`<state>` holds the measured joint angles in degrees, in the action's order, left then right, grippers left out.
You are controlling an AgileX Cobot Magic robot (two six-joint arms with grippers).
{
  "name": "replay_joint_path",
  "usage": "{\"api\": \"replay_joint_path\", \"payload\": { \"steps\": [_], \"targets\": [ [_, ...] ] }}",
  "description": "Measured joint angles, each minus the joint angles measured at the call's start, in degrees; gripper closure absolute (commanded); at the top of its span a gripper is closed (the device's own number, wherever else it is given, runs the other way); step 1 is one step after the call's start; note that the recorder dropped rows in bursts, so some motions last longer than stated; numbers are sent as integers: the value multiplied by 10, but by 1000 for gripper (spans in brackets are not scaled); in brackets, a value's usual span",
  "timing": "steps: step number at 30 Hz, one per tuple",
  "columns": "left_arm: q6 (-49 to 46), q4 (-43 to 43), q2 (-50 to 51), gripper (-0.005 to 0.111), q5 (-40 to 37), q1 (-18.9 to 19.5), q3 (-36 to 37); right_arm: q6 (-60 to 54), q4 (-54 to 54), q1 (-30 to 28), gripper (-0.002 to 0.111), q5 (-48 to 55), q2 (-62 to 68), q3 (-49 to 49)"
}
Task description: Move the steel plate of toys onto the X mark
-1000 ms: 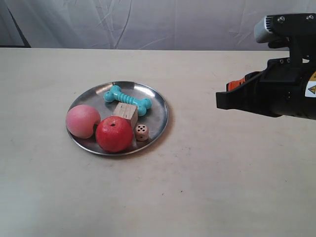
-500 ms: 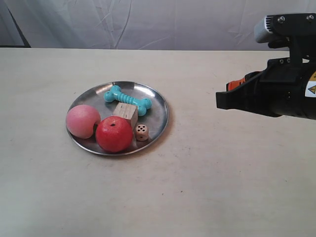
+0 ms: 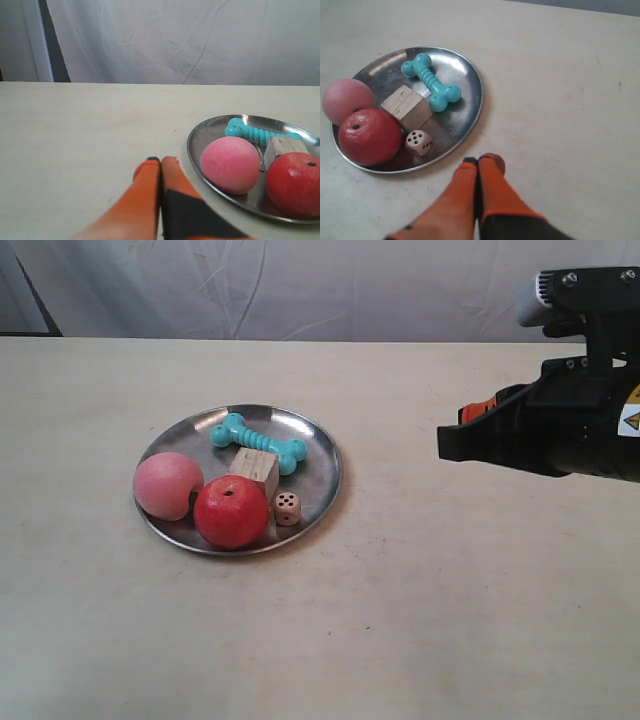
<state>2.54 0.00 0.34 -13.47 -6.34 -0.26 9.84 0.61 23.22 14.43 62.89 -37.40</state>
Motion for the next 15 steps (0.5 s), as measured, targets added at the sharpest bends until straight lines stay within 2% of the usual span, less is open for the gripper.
{"api": "replay_joint_path", "payload": {
  "steps": [3, 7, 12, 15],
  "targets": [
    [0, 0, 0, 106, 0, 0, 0, -5, -6, 0, 108, 4, -21, 0],
    [0, 0, 0, 106, 0, 0, 0, -14, -53, -14, 108, 49, -153, 7],
    [0, 0, 0, 106, -1, 0, 0, -9, -47, -159, 108, 61, -367, 124],
    [0, 0, 0, 106, -1, 0, 0, -9, -46, -205, 108, 63, -493, 215]
  ]
}}
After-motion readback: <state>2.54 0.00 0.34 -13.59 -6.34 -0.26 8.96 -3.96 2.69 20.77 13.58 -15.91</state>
